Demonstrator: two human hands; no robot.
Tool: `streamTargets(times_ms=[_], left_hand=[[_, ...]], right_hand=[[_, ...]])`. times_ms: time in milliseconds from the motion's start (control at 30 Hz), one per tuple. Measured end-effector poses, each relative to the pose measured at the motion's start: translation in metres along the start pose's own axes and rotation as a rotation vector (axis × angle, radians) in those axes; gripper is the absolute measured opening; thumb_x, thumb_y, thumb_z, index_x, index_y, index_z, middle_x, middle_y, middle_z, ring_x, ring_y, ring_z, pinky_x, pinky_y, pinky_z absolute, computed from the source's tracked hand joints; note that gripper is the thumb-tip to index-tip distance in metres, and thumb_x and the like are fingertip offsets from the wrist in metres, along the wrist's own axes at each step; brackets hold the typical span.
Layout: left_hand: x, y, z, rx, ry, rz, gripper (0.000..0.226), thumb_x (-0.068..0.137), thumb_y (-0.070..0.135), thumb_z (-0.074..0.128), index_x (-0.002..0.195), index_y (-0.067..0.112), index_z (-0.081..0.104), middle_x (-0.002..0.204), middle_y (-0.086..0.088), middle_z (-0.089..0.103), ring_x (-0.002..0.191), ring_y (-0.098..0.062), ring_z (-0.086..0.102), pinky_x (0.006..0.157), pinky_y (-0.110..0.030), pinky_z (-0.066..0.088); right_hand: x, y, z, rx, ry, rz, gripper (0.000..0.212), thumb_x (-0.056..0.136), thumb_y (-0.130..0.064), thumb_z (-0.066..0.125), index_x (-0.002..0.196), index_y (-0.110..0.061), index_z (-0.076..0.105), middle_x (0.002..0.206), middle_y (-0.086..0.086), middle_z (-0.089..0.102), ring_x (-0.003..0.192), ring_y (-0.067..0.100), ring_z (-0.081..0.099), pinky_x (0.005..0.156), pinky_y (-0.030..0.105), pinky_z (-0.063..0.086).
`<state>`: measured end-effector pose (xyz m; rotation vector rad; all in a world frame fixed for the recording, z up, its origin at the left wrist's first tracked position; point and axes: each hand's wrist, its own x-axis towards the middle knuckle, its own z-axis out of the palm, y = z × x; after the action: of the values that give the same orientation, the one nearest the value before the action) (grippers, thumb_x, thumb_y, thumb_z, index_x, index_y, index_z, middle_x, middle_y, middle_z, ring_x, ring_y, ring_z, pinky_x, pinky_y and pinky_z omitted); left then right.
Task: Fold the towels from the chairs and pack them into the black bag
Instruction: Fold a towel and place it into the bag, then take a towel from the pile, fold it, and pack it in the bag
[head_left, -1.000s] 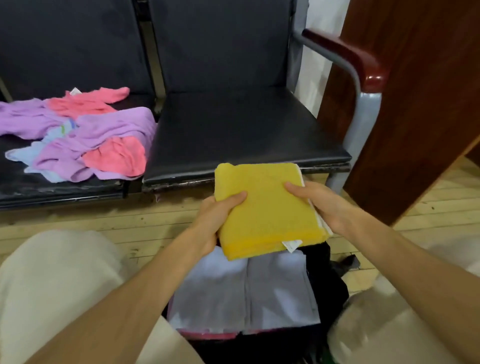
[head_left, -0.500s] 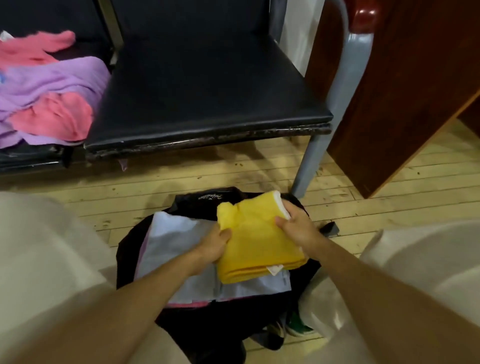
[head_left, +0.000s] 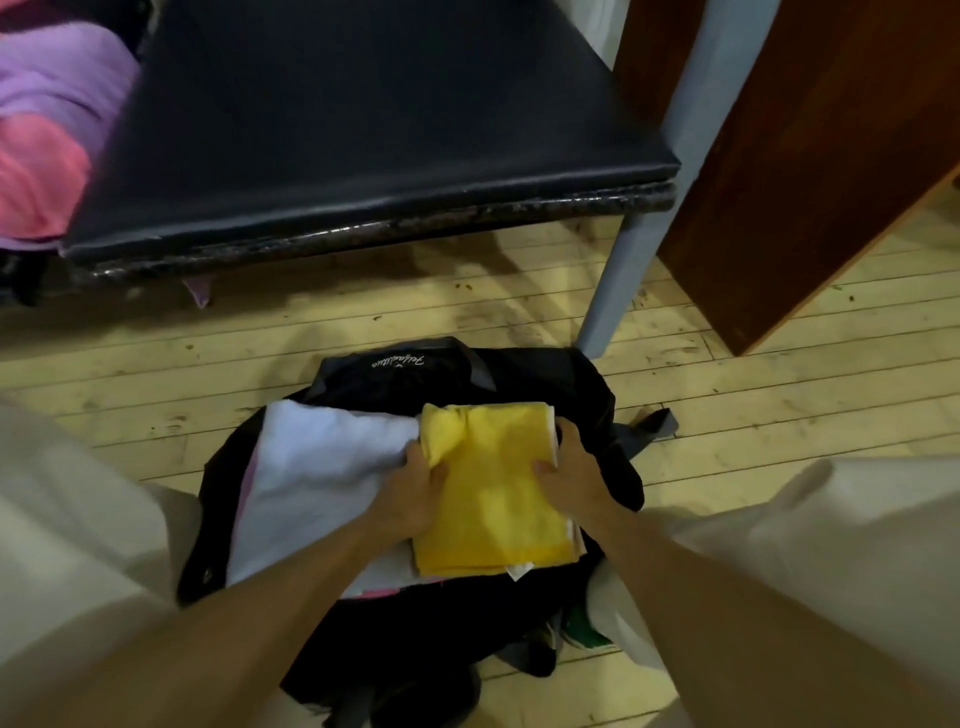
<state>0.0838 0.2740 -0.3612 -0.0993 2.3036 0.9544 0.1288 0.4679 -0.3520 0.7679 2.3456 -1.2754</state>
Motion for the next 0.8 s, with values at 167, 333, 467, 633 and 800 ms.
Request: streamTargets(times_ms=[167,333,467,633,800], left_hand=[[-0.001,0.01,0.002,0.013,-0.048,-0.003,0.035,0.103,0.021,0.035,0.134,0.005,0.031,0.121,-0.016,0.053,0.112,-0.031,0.047,0.084,-0.03,0.042],[0.003,0.013,-0.016,0.149,-0.153,0.088,0.063,0.089,0.023,0.047,0.133,-0.014,0.022,0.132,-0.028,0.038,0.106,-0.032,0.045,0.085,-0.038,0.042],[0.0,0.013,-0.041,0.035,-0.16,0.105,0.043,0.075,0.025,0.06,0.11,0.002,0.05,0.104,-0.014,0.058,0.1,-0.034,0.057,0.073,-0.037,0.051],[-0.023,0.033,-0.088,-0.113,-0.049,0.169,0.046,0.093,0.005,0.053,0.138,0.008,0.042,0.133,-0.012,0.05,0.106,-0.022,0.053,0.069,-0.02,0.045],[-0.062,0.05,-0.159,-0.208,0.044,0.312,0.039,0.089,-0.003,0.054,0.125,0.014,0.054,0.126,-0.009,0.054,0.091,-0.018,0.061,0.068,-0.023,0.05]], right_hand=[[0.011,-0.003,-0.001,-0.096,-0.034,0.043,0.066,0.096,-0.009,0.05,0.15,-0.008,0.013,0.13,0.02,0.052,0.112,0.037,0.056,0.084,0.037,0.046],[0.014,-0.014,-0.013,-0.157,-0.064,0.064,0.079,0.093,-0.01,0.055,0.151,-0.008,0.001,0.127,0.021,0.052,0.109,0.036,0.057,0.074,0.035,0.045],[0.003,-0.033,-0.025,-0.379,0.043,-0.033,0.067,0.09,-0.006,0.056,0.145,-0.006,0.019,0.131,0.019,0.046,0.115,0.036,0.051,0.075,0.036,0.043],[-0.014,-0.086,-0.032,-0.598,0.013,-0.206,0.037,0.092,-0.011,0.053,0.128,-0.01,0.05,0.128,0.01,0.049,0.111,0.029,0.053,0.086,0.04,0.052],[-0.041,-0.155,-0.029,-0.606,0.028,-0.351,0.024,0.092,-0.015,0.056,0.113,-0.009,0.067,0.119,0.011,0.064,0.108,0.028,0.059,0.092,0.041,0.052]])
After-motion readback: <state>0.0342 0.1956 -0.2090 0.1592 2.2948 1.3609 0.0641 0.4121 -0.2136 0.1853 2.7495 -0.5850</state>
